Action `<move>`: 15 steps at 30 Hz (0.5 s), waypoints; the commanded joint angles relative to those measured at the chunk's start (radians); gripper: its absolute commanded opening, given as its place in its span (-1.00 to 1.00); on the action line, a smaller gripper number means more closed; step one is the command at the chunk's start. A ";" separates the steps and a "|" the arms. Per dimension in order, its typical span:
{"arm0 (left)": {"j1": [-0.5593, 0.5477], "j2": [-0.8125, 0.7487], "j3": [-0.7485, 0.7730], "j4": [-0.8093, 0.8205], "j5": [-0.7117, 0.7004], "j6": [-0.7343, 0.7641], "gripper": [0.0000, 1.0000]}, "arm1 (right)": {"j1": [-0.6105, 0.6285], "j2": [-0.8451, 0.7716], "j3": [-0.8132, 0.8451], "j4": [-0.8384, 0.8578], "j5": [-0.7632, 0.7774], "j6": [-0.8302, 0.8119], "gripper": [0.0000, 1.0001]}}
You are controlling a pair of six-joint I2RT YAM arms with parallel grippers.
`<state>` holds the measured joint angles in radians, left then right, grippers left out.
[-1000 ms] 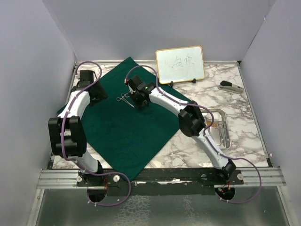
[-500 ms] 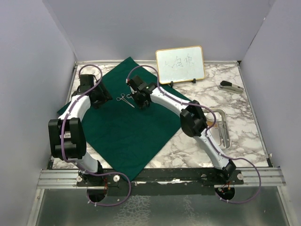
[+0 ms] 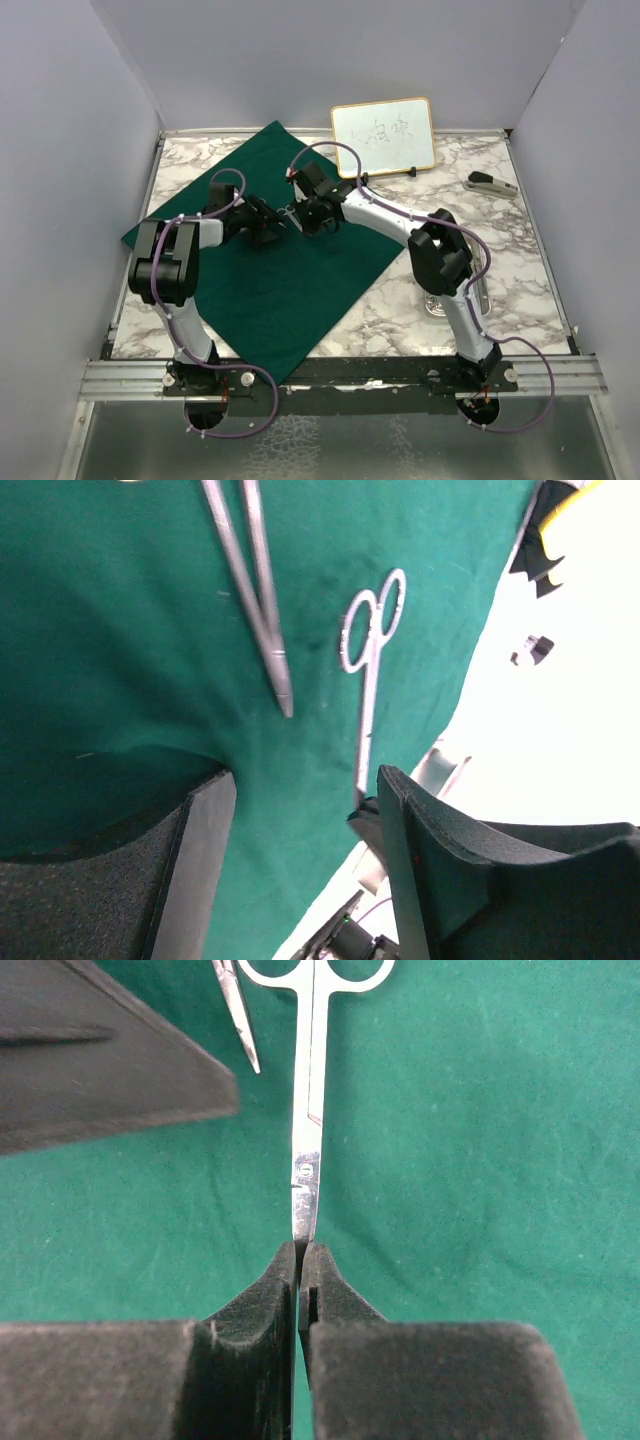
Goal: Prepare the surgical pack
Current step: Pick up the medical item from the surgical kit.
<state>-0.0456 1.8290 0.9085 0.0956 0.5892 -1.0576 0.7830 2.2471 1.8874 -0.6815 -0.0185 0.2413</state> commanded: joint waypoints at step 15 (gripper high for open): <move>-0.172 0.117 0.108 0.119 -0.098 -0.198 -0.47 | -0.017 -0.174 -0.154 0.117 -0.109 0.079 -0.99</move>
<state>-0.2058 1.9587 1.0046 0.2146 0.5529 -1.2480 0.7704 2.1391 1.7573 -0.6086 -0.1001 0.3023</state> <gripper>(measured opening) 0.347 0.020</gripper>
